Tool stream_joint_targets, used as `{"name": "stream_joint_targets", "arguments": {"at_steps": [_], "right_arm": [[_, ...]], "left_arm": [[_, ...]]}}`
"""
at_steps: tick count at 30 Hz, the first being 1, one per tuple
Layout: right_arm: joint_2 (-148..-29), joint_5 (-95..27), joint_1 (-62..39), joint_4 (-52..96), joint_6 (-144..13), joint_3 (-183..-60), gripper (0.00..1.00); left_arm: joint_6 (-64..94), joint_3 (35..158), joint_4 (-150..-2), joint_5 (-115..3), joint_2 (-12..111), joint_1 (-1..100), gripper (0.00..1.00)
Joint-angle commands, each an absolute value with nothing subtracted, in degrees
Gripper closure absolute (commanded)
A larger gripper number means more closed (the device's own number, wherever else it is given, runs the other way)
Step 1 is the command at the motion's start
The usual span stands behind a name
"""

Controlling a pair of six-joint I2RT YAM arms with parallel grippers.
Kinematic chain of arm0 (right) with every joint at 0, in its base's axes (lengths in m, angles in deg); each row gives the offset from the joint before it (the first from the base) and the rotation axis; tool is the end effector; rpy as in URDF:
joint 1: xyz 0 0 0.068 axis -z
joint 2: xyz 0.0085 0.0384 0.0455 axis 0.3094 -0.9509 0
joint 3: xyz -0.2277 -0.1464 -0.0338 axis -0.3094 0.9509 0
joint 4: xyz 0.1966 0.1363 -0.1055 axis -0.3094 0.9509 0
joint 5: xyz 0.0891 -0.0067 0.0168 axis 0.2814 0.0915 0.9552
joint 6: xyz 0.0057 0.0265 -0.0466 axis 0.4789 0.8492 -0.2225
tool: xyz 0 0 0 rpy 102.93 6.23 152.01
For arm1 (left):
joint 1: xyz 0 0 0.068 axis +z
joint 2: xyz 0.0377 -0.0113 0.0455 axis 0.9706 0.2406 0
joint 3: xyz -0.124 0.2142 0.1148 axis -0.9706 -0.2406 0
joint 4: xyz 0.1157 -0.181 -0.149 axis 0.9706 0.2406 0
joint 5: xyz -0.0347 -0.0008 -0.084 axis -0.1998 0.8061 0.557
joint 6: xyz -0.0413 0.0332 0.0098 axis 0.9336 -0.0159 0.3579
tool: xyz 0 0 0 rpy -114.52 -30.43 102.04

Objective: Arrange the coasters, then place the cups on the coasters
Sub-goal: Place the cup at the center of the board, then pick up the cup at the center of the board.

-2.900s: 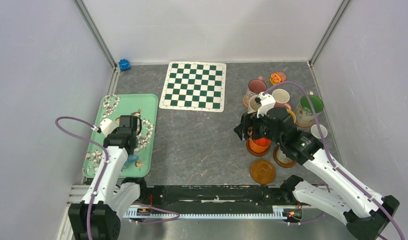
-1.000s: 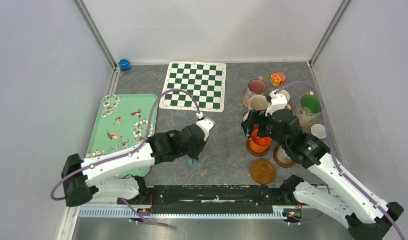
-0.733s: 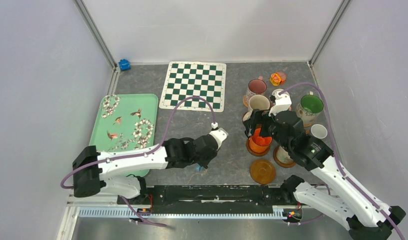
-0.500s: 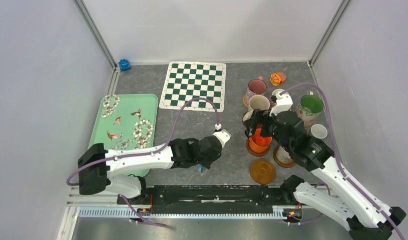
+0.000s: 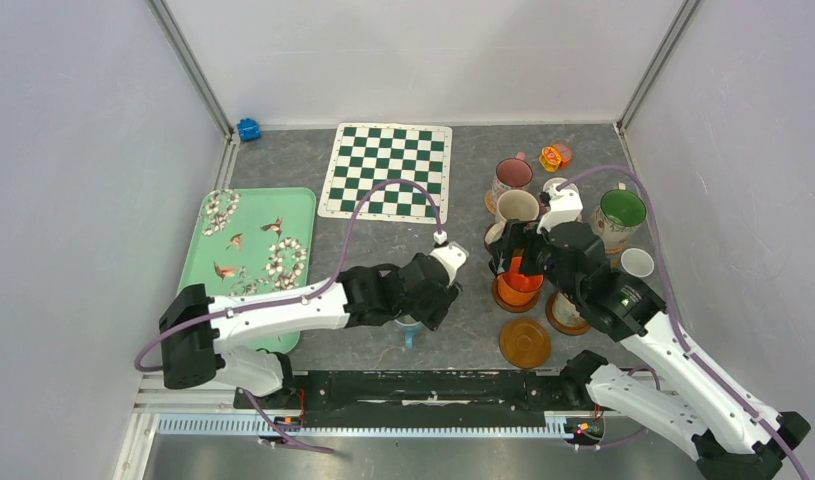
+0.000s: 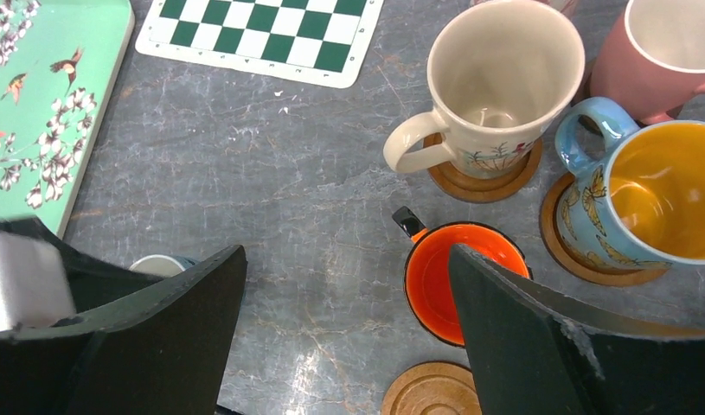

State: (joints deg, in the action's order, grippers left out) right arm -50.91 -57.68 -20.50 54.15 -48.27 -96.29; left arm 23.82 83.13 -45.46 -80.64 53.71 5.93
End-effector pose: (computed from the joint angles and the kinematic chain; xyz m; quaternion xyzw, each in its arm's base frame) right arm 0.1330 0.0929 0.3370 -0.0325 0.8421 0.1678 0.5116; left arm 0.1089 -0.2726 0.2617 0.3480 0.8609 -0.1529 0.3382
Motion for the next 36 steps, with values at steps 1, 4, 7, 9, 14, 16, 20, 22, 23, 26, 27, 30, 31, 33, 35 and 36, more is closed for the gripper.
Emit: {"name": "stream_joint_targets", "arguments": {"at_steps": [1, 4, 7, 9, 14, 16, 20, 22, 23, 26, 27, 30, 31, 33, 35, 36], "right_arm": [[-52.6, -55.36, -20.74, 54.68, -46.96, -97.49, 0.13], [-53.95, -53.25, -20.74, 54.71, -45.94, -97.0, 0.16], [-55.11, -49.83, -20.74, 53.45, -45.01, -95.69, 0.2], [-56.23, -47.32, -20.8, 52.27, -44.07, -94.19, 0.23], [-59.37, -44.7, -22.89, 50.56, -41.44, -91.55, 0.28], [-60.49, -44.77, -24.73, 49.33, -40.29, -91.13, 0.29], [-63.38, -46.44, -29.23, 47.31, -38.14, -91.21, 0.31], [-65.31, -47.52, -31.47, 46.42, -37.42, -91.32, 0.32], [-66.52, -47.75, -32.47, 46.01, -37.13, -91.51, 0.33], [-69.44, -48.34, -35.32, 44.76, -36.35, -92.66, 0.36], [-70.24, -48.42, -36.23, 44.03, -36.09, -93.06, 0.37], [-73.02, -49.08, -38.56, 43.04, -35.52, -94.37, 0.4], [-73.98, -49.4, -39.18, 43.2, -35.45, -94.92, 0.41], [-75.47, -49.86, -40.39, 43.26, -34.88, -95.62, 0.42], [-76.53, -50.18, -41.22, 43.26, -34.17, -95.98, 0.42], [-77.1, -50.5, -41.67, 43.18, -33.93, -96.23, 0.42]], "left_arm": [[25.22, 87.66, -43.62, -80.9, 49.96, 10.22, 0.27], [24.47, 87.96, -42.06, -79.31, 47.65, 14.92, 0.22], [22.86, 86.9, -41.46, -78.24, 44.38, 20.22, 0.16], [21.19, 85.72, -41.16, -78.53, 42.29, 23.23, 0.12], [16.52, 83.13, -38.72, -83.34, 37.59, 28.32, 0.06], [14.71, 81.24, -38.29, -86.62, 35.34, 29.84, 0.05], [11.05, 77.36, -38.89, -92.85, 31.31, 30.99, 0.03], [10.31, 75.21, -40.04, -93.74, 28.89, 31.04, 0.02], [10.19, 74.44, -40.39, -93.24, 27.77, 30.99, 0.01], [9.9, 74.14, -39.58, -92.19, 25.58, 30.99, 0.0], [9.48, 73.88, -39.43, -92.31, 25.12, 30.99, 0.0], [8.61, 73.42, -38.53, -92.56, 24.8, 30.99, 0.0], [8.6, 73.32, -38.15, -92.32, 24.93, 30.99, 0.0], [8.6, 73.24, -37.61, -91.75, 25.2, 30.99, 0.0], [8.6, 72.82, -37.75, -91.33, 25.21, 30.99, 0.0], [8.56, 72.63, -37.88, -91.23, 25.29, 30.99, 0.0]]}}
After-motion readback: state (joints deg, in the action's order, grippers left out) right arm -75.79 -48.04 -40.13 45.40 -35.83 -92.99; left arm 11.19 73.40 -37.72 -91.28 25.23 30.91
